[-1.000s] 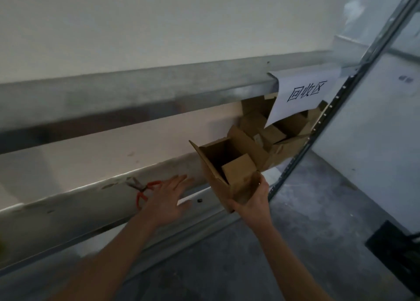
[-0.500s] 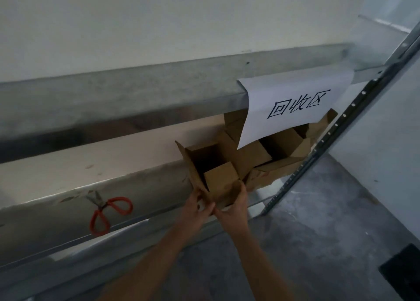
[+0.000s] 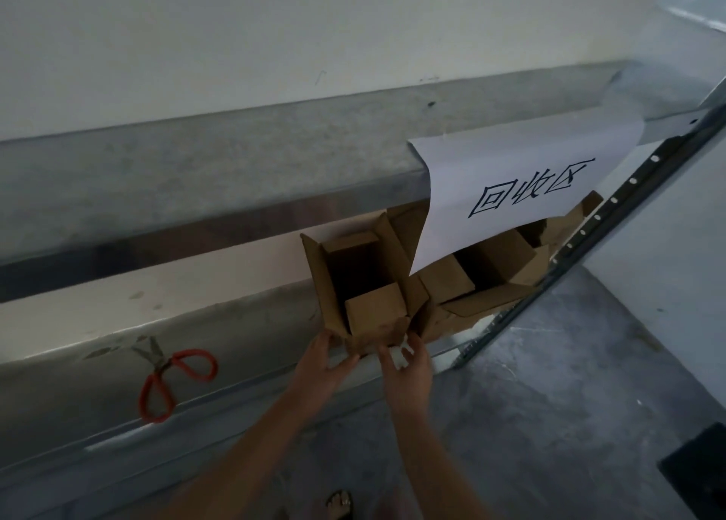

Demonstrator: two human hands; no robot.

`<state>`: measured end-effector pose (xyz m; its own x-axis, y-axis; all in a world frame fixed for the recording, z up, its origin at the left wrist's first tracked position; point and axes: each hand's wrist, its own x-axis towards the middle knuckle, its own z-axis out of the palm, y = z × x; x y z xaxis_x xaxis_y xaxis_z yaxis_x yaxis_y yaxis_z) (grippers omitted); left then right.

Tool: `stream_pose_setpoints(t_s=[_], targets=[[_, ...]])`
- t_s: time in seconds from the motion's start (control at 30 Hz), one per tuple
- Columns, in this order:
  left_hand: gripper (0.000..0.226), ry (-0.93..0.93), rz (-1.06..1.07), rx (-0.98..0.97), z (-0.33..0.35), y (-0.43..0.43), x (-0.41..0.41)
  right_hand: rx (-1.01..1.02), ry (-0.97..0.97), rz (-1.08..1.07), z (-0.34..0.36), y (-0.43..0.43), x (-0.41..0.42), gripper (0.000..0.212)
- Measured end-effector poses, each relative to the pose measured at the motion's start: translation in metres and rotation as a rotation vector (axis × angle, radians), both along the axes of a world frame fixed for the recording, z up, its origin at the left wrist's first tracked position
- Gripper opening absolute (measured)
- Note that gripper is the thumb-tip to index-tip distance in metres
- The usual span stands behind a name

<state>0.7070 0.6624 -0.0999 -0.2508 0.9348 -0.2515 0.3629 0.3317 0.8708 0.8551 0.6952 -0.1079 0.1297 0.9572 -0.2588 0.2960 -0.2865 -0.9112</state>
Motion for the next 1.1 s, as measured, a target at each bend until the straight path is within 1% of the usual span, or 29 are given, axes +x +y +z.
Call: stream_pose_setpoints(t_s=[0.1, 0.17, 0.23, 0.3, 0.4, 0.53, 0.7, 0.9, 0.97, 1.1], targets=[[0.067, 0.243, -0.07, -0.008, 0.001, -0.028, -0.016, -0.006, -0.068, 0.068, 0.003, -0.024, 0.01, 0.067], [0.067, 0.443, -0.115, -0.019, 0.001, -0.054, -0.028, 0.055, -0.19, 0.175, 0.006, -0.042, 0.014, 0.066], [0.067, 0.654, -0.18, -0.034, 0.004, -0.083, -0.04, 0.162, -0.312, 0.294, 0.013, -0.062, 0.013, 0.065], [0.067, 0.789, -0.205, -0.013, 0.012, -0.114, -0.052, 0.253, -0.4, 0.436, 0.026, -0.08, 0.004, 0.064], [0.065, 0.926, -0.188, 0.036, 0.027, -0.156, -0.077, 0.412, -0.48, 0.657, 0.046, -0.104, -0.027, 0.062], [0.068, 1.009, -0.11, -0.042, 0.041, -0.218, -0.13, 0.588, -0.601, 0.861, 0.066, -0.145, -0.095, 0.058], [0.069, 1.079, 0.033, -0.131, 0.046, -0.317, -0.224, 0.725, -0.639, 1.032, 0.069, -0.222, -0.206, 0.061], [0.069, 1.137, 0.138, -0.2, 0.061, -0.454, -0.356, 0.751, -0.673, 1.194, 0.063, -0.34, -0.356, 0.06], [0.07, 1.125, 0.163, -0.227, 0.07, -0.499, -0.395, 0.769, -0.66, 1.233, 0.067, -0.377, -0.4, 0.059], [0.07, 1.09, 0.297, -0.266, 0.075, -0.575, -0.478, 0.779, -0.634, 1.325, 0.07, -0.432, -0.489, 0.061]])
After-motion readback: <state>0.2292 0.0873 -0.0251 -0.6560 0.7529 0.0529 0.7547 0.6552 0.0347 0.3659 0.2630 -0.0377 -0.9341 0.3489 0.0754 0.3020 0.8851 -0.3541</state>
